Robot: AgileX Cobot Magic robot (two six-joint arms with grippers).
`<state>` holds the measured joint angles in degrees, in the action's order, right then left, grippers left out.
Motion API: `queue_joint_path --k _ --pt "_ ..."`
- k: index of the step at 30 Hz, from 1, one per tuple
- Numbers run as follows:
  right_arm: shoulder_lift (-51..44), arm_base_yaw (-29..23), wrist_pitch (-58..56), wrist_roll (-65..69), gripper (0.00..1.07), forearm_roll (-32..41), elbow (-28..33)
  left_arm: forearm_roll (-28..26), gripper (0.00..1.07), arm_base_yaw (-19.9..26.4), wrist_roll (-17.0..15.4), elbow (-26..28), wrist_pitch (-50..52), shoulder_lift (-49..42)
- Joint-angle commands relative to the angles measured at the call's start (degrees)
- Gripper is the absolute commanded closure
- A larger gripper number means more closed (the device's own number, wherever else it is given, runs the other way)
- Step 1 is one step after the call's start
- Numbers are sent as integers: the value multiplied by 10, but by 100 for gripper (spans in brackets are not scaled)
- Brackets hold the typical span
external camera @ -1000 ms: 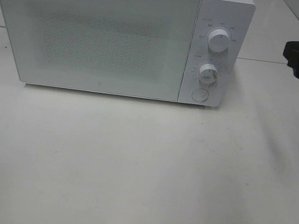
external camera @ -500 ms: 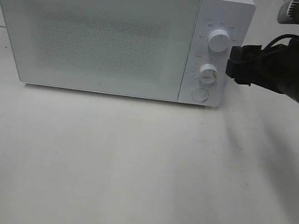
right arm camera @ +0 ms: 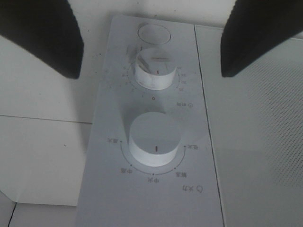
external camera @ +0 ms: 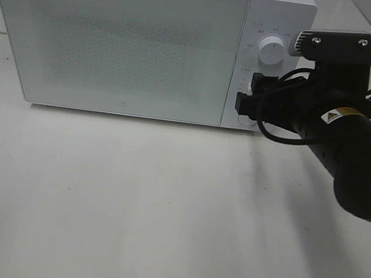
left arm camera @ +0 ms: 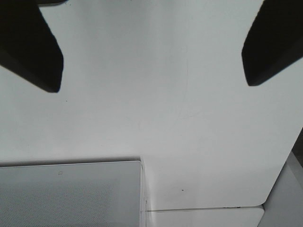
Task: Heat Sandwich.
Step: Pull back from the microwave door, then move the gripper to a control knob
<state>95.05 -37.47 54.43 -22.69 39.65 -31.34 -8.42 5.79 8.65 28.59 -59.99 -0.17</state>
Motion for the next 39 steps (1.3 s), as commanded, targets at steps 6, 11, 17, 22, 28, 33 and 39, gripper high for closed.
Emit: queue_joint_path --k 6,11,17,22,28,33,39 --pt "45 -13 58 40 31 11 -1 -2 9 2 -3 -2 5 -15" --pt "80 -13 103 57 31 11 -1 -2 9 2 -2 -2 5 -15" --pt "107 -13 140 84 31 10 -1 -2 9 2 -2 -2 5 -15" --pt "133 -12 147 85 31 5 -21 -2 9 2 -2 -2 5 -15" --pt "153 -11 138 85 31 -9 -50 -2 9 2 -2 -2 5 -15" --pt "182 -5 132 88 31 -19 -81 -2 9 2 -2 -2 5 -15" --pt "204 14 119 103 31 -32 -106 -2 9 2 -2 -2 5 -15"
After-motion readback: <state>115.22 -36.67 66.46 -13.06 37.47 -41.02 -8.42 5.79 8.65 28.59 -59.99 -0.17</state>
